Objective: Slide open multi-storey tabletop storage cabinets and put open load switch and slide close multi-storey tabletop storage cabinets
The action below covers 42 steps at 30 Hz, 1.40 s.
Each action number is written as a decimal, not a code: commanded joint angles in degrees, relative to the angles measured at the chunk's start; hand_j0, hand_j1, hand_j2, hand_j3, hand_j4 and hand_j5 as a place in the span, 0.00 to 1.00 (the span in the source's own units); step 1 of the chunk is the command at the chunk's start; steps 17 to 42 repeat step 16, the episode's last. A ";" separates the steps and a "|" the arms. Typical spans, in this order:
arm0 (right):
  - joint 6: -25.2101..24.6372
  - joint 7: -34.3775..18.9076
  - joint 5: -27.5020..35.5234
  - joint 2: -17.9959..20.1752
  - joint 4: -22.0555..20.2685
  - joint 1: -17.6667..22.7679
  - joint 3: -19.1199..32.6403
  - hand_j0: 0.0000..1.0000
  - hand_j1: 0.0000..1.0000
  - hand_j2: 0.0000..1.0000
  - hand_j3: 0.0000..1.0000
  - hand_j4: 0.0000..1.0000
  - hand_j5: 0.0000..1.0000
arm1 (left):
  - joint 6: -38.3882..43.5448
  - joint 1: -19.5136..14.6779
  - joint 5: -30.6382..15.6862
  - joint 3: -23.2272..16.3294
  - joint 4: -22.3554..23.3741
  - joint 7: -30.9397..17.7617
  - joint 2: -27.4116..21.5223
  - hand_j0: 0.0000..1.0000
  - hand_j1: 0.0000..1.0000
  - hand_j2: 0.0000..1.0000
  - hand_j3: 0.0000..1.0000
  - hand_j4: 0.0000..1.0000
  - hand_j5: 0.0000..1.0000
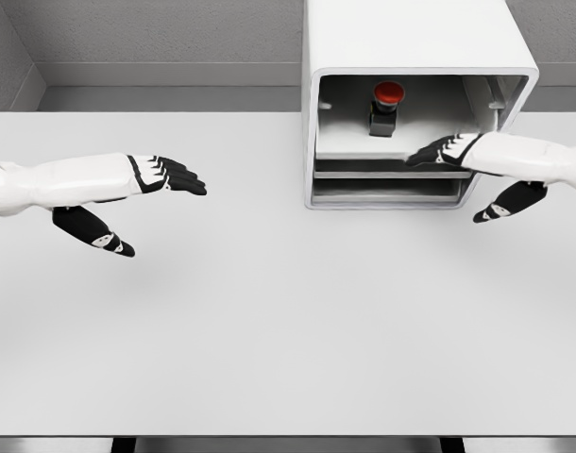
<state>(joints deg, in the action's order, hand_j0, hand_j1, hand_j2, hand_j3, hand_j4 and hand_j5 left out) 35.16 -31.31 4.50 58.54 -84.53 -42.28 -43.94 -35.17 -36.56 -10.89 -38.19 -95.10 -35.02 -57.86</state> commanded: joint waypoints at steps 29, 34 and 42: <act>-0.16 0.11 0.33 4.83 -2.13 0.18 -3.96 1.00 1.00 1.00 1.00 1.00 1.00 | 0.17 0.09 -0.01 0.04 2.02 0.02 -1.46 1.00 1.00 1.00 1.00 1.00 1.00; -0.16 0.11 0.33 4.83 -2.13 0.18 -3.96 1.00 1.00 1.00 1.00 1.00 1.00 | 0.17 0.09 -0.01 0.04 2.02 0.02 -1.46 1.00 1.00 1.00 1.00 1.00 1.00; -0.16 0.11 0.33 4.83 -2.13 0.18 -3.96 1.00 1.00 1.00 1.00 1.00 1.00 | 0.17 0.09 -0.01 0.04 2.02 0.02 -1.46 1.00 1.00 1.00 1.00 1.00 1.00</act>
